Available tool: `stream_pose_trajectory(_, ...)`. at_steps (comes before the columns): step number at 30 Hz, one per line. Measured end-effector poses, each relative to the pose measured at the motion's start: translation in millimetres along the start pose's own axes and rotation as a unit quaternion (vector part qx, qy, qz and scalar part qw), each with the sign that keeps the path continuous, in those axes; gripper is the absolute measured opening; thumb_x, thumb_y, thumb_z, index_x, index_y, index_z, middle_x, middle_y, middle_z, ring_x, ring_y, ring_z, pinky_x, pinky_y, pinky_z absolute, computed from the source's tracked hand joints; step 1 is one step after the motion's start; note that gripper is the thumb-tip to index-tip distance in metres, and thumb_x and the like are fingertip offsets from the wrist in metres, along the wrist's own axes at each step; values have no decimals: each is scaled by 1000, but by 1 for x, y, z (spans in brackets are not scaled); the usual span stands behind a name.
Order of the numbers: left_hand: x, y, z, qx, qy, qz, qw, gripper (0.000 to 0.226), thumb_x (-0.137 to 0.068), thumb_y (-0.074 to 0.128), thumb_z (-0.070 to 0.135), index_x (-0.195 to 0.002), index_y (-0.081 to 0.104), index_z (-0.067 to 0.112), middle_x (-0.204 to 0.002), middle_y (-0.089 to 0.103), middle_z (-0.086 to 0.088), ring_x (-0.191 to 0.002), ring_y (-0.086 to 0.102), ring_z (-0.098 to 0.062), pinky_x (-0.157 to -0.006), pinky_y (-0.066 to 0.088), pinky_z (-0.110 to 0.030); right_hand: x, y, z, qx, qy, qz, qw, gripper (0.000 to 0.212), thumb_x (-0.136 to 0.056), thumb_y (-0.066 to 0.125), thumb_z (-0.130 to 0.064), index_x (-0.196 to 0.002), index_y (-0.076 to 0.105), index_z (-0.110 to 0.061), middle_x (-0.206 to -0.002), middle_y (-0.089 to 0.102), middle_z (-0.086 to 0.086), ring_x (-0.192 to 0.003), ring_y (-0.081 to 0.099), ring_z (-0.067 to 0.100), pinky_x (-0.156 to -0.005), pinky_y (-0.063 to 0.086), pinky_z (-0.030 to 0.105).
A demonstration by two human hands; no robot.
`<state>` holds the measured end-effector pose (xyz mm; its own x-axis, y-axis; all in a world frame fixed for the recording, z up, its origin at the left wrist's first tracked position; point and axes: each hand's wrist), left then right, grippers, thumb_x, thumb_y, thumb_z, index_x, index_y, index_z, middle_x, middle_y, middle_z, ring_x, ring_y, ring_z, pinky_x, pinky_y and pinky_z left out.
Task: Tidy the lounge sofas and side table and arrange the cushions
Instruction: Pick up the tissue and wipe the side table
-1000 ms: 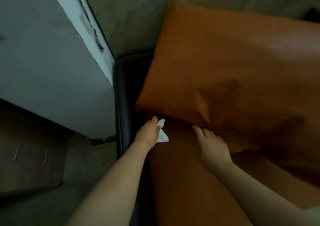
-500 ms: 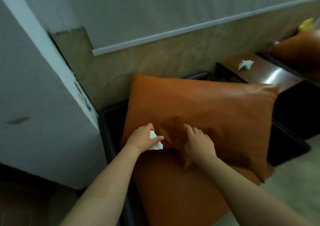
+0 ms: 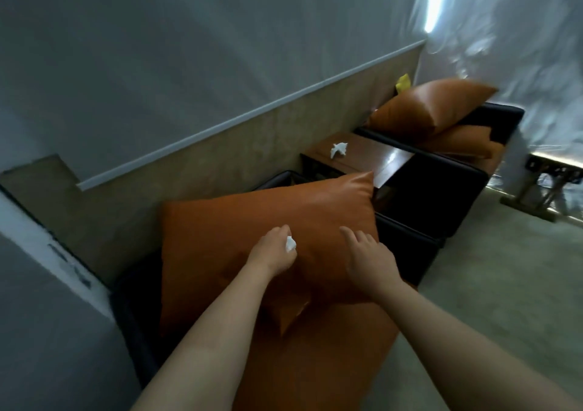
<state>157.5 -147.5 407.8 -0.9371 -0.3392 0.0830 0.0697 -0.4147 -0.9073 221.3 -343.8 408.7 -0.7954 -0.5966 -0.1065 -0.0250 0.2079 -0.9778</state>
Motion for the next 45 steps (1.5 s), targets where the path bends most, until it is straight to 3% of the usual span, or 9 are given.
stream_pose_trajectory(6,-21,32,103,34,35,-23,999,11,-93,51,23,-99,46,15,-96,64,-10,-84,64,-29,-73,54,-44,27,-35,90,10,36,15,999,62,-94,44,-18,-151,21,-21,-136,48,3,-124,47,22,-91,43,31)
stream_pose_trajectory(11,-31,72,203,32,75,-30,996,17,-93,49,22,-99,53,7,-95,64,-11,-88,62,-30,-75,52,-42,55,-63,181,27,62,14,998,66,-92,48,-18,-152,20,-20,-137,47,3,-124,48,22,-88,45,31)
stream_pose_trajectory(14,-35,95,262,-10,116,-35,993,25,-92,59,35,-97,57,10,-99,63,-6,-93,60,-25,-70,45,-32,69,-78,233,33,76,14,996,66,-92,49,-19,-151,20,-20,-136,47,4,-124,47,23,-90,44,31)
stream_pose_trajectory(17,-38,117,309,-38,149,-33,987,30,-93,55,44,-84,53,15,-95,65,-4,-89,60,-23,-67,44,-32,80,-88,271,16,82,21,996,65,-92,49,-19,-151,21,-19,-136,47,5,-124,47,24,-90,44,33)
stream_pose_trajectory(21,-46,134,359,-45,177,-34,983,32,-96,52,43,-84,54,13,-85,63,-2,-82,61,-23,-64,45,-33,88,-95,308,-1,89,26,996,63,-93,49,-19,-151,22,-19,-137,47,5,-124,47,24,-91,45,33)
stream_pose_trajectory(27,-77,148,395,-16,176,-28,984,30,-95,54,41,-86,53,13,-85,63,-4,-81,60,-24,-68,49,-36,85,-96,359,4,117,15,993,63,-93,47,-19,-150,22,-19,-135,47,5,-123,47,24,-87,44,33)
stream_pose_trajectory(32,-110,161,404,-16,178,-32,983,39,-96,48,49,-81,54,13,-73,54,1,-68,54,-19,-57,38,-31,62,-91,390,3,128,-2,992,65,-92,48,-18,-151,22,-19,-134,47,5,-123,47,24,-89,44,34)
stream_pose_trajectory(36,-153,169,409,9,167,-40,985,46,-99,39,50,-68,44,17,-64,49,1,-58,48,-19,-53,32,-31,21,-87,414,9,127,-6,992,65,-90,49,-17,-150,23,-19,-131,49,6,-120,48,25,-89,45,35)
stream_pose_trajectory(45,-275,169,419,15,164,-29,986,48,-102,34,44,-69,48,13,-64,51,-1,-58,48,-21,-50,29,-32,-102,-86,455,17,135,1,991,62,-91,48,-18,-149,26,-20,-130,50,5,-119,49,25,-87,46,36)
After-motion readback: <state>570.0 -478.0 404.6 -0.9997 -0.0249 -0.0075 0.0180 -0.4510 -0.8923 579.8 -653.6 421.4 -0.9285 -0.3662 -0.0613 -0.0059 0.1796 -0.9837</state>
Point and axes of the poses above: each hand's wrist, its own x-axis away from the middle knuckle, its own y-axis out of the palm, z = x × y
